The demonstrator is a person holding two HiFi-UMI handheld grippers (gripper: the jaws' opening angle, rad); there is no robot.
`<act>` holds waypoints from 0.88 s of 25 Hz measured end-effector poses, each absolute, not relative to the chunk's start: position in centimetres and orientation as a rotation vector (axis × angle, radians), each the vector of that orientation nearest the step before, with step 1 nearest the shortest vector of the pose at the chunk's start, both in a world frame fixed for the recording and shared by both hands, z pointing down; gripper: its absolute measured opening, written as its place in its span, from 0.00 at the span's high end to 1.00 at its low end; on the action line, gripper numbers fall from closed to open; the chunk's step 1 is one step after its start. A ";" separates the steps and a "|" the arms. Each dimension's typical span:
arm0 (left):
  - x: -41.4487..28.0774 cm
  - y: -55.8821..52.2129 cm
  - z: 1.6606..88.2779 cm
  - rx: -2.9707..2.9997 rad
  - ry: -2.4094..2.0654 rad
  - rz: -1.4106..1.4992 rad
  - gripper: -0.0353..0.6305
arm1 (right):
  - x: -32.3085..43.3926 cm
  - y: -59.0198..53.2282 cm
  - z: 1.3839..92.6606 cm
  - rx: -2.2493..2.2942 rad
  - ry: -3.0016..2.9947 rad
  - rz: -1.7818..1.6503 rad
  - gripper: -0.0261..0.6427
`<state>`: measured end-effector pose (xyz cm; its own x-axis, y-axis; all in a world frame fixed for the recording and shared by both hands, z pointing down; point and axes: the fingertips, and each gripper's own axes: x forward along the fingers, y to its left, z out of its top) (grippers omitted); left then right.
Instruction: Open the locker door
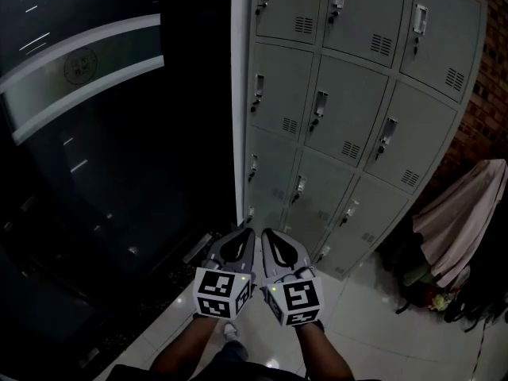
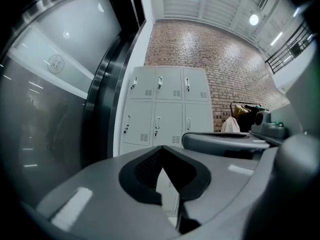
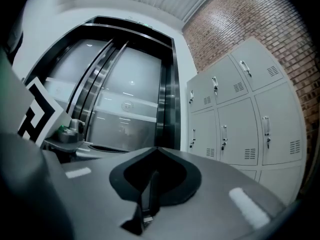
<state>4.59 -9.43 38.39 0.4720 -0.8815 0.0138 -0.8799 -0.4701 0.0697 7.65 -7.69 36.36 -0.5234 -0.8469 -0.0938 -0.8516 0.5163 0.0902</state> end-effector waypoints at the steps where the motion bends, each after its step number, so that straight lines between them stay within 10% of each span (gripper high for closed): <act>1: 4.3 -10.9 38.1 2.642 -1.567 -0.039 0.94 | 7.3 -9.2 36.2 -1.519 2.698 0.190 0.96; 22: -3.8 -34.5 35.6 2.683 -1.467 -0.105 0.94 | 0.6 -33.8 32.5 -1.602 2.606 0.219 0.96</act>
